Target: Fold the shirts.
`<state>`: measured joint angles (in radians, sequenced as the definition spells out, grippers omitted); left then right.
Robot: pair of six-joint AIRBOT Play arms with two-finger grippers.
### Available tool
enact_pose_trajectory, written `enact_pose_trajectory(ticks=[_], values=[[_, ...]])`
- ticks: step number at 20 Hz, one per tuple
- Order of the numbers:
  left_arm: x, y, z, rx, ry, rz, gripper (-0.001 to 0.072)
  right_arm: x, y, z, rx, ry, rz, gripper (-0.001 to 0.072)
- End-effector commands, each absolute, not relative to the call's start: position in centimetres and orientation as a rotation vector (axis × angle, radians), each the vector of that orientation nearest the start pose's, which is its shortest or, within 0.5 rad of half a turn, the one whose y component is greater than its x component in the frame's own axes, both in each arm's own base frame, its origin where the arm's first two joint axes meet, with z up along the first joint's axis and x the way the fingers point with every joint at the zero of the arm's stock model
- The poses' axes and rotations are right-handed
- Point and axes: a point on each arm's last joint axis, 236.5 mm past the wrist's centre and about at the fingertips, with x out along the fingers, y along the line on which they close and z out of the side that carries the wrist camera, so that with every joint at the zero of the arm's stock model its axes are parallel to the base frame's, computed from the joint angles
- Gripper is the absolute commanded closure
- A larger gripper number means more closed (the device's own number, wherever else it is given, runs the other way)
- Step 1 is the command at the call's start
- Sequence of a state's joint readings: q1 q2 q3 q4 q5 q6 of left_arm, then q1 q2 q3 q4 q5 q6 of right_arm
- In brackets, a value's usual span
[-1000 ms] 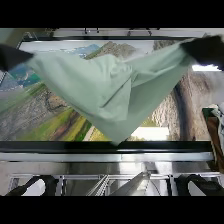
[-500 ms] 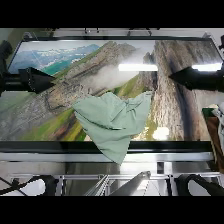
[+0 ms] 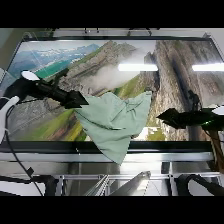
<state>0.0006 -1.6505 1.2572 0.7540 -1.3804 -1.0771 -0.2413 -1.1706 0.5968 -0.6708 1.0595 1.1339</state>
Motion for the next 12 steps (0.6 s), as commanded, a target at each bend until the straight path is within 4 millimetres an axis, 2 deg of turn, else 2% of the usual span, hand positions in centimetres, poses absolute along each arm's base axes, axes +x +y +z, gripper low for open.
enact_pose_trajectory(ticks=[1,3,4,7,8,9,10,11,12], values=[[37.5,-18.7,-8.3,-0.330,1.584,-0.746,-0.0006,29.3,11.6,-8.8,0.848,1.340,0.339,0.0177],[37.7,-19.6,-9.4,-0.286,1.643,-0.749,-0.0006,29.6,13.9,-9.8,0.881,1.360,0.370,0.0188],[37.9,-19.8,-9.9,-0.253,1.665,-0.744,-0.0006,29.8,15.4,-10.0,0.901,1.363,0.411,0.0267],[38.1,-20.7,-11.0,-0.180,1.725,-0.744,0.0011,31.7,18.3,-9.4,0.973,1.316,0.491,0.0279],[38.1,-21.2,-11.1,-0.163,1.744,-0.754,0.0093,32.3,18.8,-9.0,0.984,1.298,0.510,0.0288],[37.9,-21.7,-11.2,-0.151,1.760,-0.774,0.0268,33.0,19.2,-8.4,0.998,1.283,0.531,0.0382],[37.7,-22.1,-11.2,-0.138,1.777,-0.794,0.0494,33.4,19.5,-7.6,1.007,1.264,0.562,0.0576],[37.5,-22.5,-10.8,-0.127,1.788,-0.815,0.0704,33.9,19.7,-7.0,1.008,1.249,0.582,0.0634],[37.6,-22.9,-10.4,-0.116,1.783,-0.831,0.0690,34.2,19.9,-6.3,0.997,1.235,0.610,0.0699]])
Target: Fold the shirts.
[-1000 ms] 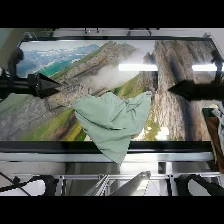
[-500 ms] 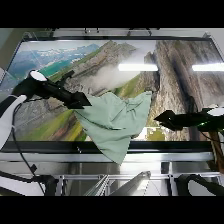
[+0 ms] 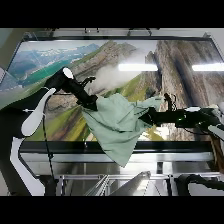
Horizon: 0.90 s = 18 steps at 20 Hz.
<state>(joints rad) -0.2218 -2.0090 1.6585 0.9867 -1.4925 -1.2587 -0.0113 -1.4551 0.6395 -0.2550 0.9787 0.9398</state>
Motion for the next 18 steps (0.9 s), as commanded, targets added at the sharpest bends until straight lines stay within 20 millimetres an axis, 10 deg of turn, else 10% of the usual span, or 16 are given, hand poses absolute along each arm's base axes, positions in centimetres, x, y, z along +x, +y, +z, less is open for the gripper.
enact_pose_trajectory(ticks=[1,10,15,18], values=[[38.0,-23.1,-9.6,-0.108,1.767,-0.844,0.0690,34.5,20.1,-5.6,0.990,1.224,0.634,0.0697],[43.9,-19.6,3.6,-0.092,1.412,-0.804,0.0690,36.6,19.7,2.8,0.916,1.033,0.762,0.0698],[43.8,-12.4,19.6,-0.256,1.022,-0.758,0.0689,37.8,12.2,20.3,0.805,0.597,0.761,0.0699],[40.9,-8.8,30.2,-0.312,0.719,-0.761,0.0689,34.3,9.6,33.3,0.688,0.238,0.780,0.0699]])
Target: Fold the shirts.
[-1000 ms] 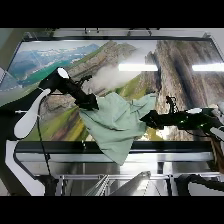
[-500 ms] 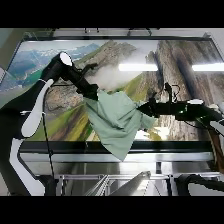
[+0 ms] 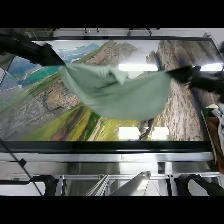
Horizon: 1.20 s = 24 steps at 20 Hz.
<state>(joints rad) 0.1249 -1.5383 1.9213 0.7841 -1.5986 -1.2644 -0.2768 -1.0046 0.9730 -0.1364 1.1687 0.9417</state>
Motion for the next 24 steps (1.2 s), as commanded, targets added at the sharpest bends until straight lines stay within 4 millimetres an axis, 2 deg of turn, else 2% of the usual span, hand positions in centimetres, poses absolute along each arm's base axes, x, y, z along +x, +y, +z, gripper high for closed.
enact_pose_trajectory(ticks=[1,2,3,5,7,8,9,11,13,15,17,19,20,21,22,23,24], values=[[39.4,-7.7,33.0,-0.302,0.639,-0.740,0.0689,32.1,10.1,37.2,0.634,0.131,0.813,0.0698],[38.1,-7.0,34.9,-0.283,0.583,-0.715,0.0689,29.9,10.8,40.2,0.577,0.046,0.845,0.0698],[36.6,-6.3,36.6,-0.254,0.536,-0.680,0.0689,27.9,11.6,42.4,0.519,-0.016,0.860,0.0698],[34.1,-5.7,39.2,-0.178,0.452,-0.629,0.0689,25.8,12.4,44.3,0.459,-0.077,0.851,0.0698],[33.1,-5.6,40.7,-0.138,0.392,-0.599,0.0689,25.7,12.4,43.7,0.429,-0.059,0.833,0.0698],[33.1,-5.7,41.0,-0.123,0.376,-0.599,0.0689,26.5,12.2,42.7,0.431,-0.017,0.814,0.0698],[33.4,-5.8,40.8,-0.124,0.379,-0.606,0.0689,27.5,11.9,41.3,0.438,0.040,0.797,0.0698],[34.9,-6.4,39.0,-0.127,0.430,-0.649,0.0688,29.7,12.1,38.0,0.446,0.161,0.792,0.0698],[37.1,-7.7,36.1,-0.152,0.511,-0.732,0.0689,31.8,13.4,34.3,0.439,0.288,0.824,0.0698],[39.9,-9.2,31.9,-0.181,0.604,-0.810,0.0689,34.2,15.1,30.0,0.433,0.422,0.850,0.0698],[43.1,-9.2,25.2,-0.182,0.747,-0.791,0.0690,37.4,16.2,25.0,0.424,0.543,0.829,0.0698],[46.4,-7.2,17.7,-0.151,0.895,-0.680,0.0689,41.2,16.2,20.4,0.439,0.616,0.760,0.0698],[47.7,-6.3,15.0,-0.146,0.940,-0.640,0.0687,43.1,15.6,18.6,0.469,0.630,0.714,0.0698],[48.7,-5.5,12.8,-0.157,0.973,-0.613,0.0531,45.2,14.8,16.8,0.513,0.643,0.650,0.0697],[49.4,-4.7,11.2,-0.187,0.996,-0.595,0.0326,46.6,13.9,15.2,0.547,0.660,0.603,0.0595],[49.8,-3.6,9.9,-0.210,1.018,-0.578,0.0086,47.1,13.3,14.0,0.567,0.682,0.587,0.0344],[49.8,-2.5,8.8,-0.246,1.046,-0.555,-0.0008,47.3,12.7,12.9,0.578,0.709,0.579,0.0276]])
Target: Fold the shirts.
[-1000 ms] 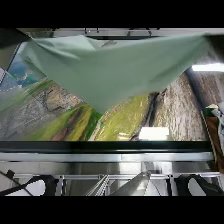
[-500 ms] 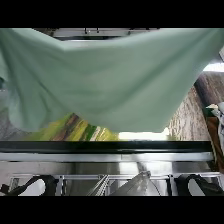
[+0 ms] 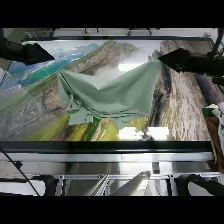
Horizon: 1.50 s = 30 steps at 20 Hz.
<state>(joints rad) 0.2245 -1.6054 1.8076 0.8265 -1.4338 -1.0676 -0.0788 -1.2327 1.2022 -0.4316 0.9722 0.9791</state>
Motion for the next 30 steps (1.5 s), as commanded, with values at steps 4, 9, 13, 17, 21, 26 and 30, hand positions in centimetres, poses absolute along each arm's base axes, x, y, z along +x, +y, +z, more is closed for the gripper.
enact_pose_trajectory(ticks=[4,9,13,17,21,26,30], values=[[46.7,2.9,5.4,-0.423,1.223,-0.485,-0.0006,44.5,8.6,8.0,0.561,0.931,0.509,0.0276],[39.6,2.6,-1.7,-0.666,1.492,-0.481,-0.0005,37.5,7.1,-1.3,0.570,1.261,0.409,0.0275],[37.6,-1.5,-7.0,-0.725,1.575,-0.510,-0.0005,34.6,8.6,-7.2,0.687,1.319,0.324,0.0275],[38.2,-7.0,-9.3,-0.674,1.612,-0.597,-0.0005,34.5,12.6,-9.3,0.811,1.333,0.335,0.0275],[38.1,-10.2,-10.9,-0.561,1.628,-0.641,-0.0005,35.2,18.9,-10.4,0.931,1.334,0.411,0.0276],[39.4,-10.7,-10.2,-0.533,1.588,-0.650,0.0014,37.7,24.4,-9.7,1.069,1.246,0.525,0.0281],[38.9,-10.8,-10.3,-0.523,1.596,-0.672,0.0657,39.0,25.1,-9.1,1.094,1.198,0.561,0.0666]])
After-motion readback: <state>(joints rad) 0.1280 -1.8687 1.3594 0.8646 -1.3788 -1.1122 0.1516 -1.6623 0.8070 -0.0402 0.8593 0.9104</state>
